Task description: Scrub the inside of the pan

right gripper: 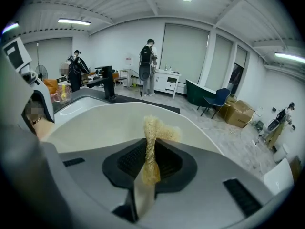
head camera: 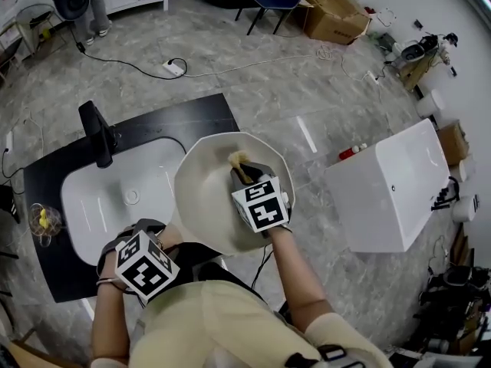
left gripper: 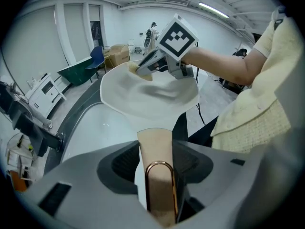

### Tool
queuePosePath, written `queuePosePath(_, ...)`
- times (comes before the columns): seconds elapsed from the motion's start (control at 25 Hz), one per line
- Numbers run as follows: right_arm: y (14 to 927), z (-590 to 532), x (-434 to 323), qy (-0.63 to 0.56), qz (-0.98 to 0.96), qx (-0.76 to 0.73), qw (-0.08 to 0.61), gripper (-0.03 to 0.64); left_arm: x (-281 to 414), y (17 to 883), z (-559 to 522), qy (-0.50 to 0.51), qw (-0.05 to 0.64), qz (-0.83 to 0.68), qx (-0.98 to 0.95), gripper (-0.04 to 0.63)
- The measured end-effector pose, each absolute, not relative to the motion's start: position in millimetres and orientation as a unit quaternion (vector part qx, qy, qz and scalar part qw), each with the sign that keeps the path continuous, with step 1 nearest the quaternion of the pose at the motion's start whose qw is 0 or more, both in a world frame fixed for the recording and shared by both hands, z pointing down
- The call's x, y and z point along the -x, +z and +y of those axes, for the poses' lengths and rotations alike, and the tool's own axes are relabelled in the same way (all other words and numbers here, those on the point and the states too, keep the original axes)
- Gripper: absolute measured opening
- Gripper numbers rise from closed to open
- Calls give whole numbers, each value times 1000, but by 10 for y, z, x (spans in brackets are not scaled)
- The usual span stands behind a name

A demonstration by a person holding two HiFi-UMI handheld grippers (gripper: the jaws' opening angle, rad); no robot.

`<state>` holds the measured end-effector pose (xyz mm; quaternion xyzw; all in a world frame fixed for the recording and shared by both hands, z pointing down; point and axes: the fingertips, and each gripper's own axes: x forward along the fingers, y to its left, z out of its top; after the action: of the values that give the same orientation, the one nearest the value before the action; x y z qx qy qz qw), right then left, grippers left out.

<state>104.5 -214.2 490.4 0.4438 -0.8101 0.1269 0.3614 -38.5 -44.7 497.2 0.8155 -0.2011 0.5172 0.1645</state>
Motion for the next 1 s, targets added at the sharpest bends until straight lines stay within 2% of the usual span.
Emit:
queuePosePath(0.6,5234,-2613,-956,112,-784,-485,370,64,390,4964,-489,520,152,-178,-821,216)
queuePosePath(1.0,5266,-2528,-536,88,-823,-426,366,64,412,4989,-494,522,147,-178,-822,216)
